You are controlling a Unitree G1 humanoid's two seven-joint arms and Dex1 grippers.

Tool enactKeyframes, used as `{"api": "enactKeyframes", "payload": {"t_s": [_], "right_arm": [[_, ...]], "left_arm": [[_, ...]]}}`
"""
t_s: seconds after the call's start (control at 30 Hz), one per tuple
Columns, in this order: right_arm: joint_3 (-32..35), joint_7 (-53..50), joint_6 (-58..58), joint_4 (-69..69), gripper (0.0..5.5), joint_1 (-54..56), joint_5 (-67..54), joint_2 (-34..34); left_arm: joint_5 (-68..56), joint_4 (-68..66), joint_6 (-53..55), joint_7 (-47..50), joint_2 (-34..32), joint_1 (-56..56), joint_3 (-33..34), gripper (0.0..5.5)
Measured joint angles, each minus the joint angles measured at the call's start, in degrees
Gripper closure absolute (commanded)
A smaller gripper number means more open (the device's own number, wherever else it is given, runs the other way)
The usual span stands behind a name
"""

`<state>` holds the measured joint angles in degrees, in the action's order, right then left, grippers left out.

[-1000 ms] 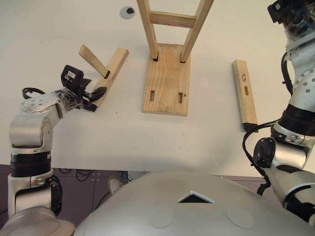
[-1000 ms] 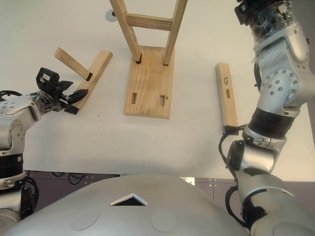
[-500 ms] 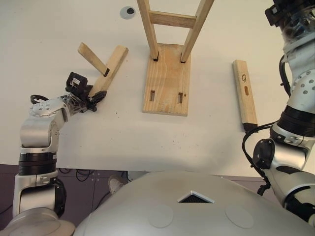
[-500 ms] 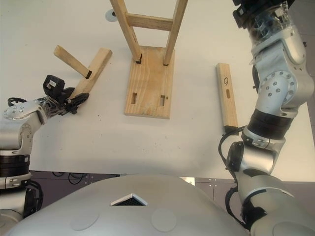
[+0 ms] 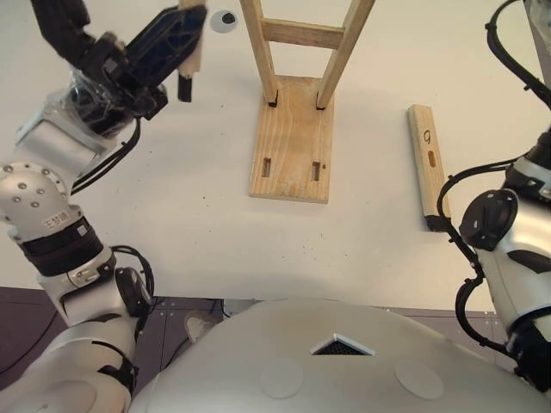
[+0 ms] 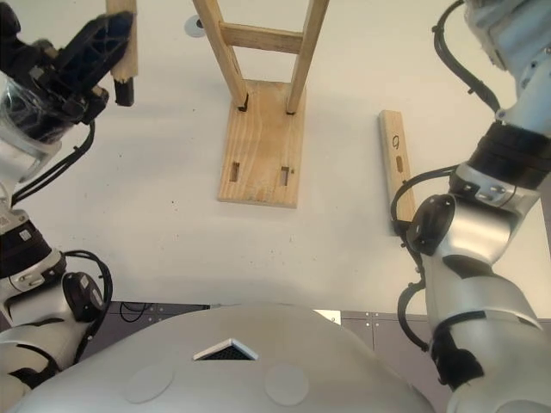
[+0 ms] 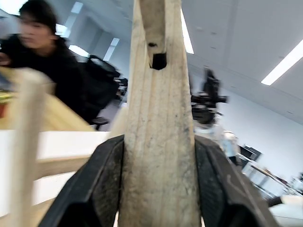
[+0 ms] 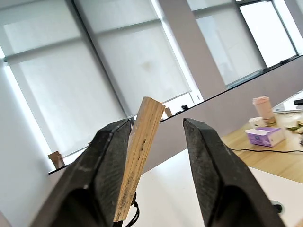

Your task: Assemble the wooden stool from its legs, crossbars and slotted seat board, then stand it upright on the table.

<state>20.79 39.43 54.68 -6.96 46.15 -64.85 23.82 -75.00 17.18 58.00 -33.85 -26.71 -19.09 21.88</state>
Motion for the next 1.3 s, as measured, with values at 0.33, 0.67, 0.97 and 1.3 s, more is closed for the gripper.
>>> {"api": "enactKeyframes", "payload": {"t_s": [0.33, 0.67, 0.97, 1.3], "right_arm": [[0.4, 6.6, 10.3, -3.2, 1.92, 1.7, -7.7, 0.0], [2.1, 8.5, 19.9, -7.9, 2.39, 3.1, -16.0, 2.0], [2.3, 5.2, 21.0, -11.4, 3.1, 3.1, -15.7, 2.0], [2.3, 2.4, 14.1, -6.7, 3.26, 2.6, -11.1, 1.4]], "left_arm": [[-4.8, 2.5, 1.6, 0.6, 0.0, -5.5, -9.8, 3.52], [0.2, 6.0, -1.4, -2.6, -0.4, -2.8, -14.0, 3.52], [11.7, 6.6, -9.6, -4.5, 0.6, -1.2, -20.2, 3.53], [15.3, 4.0, -12.0, -2.5, 1.5, -1.1, -19.7, 2.46]]}}
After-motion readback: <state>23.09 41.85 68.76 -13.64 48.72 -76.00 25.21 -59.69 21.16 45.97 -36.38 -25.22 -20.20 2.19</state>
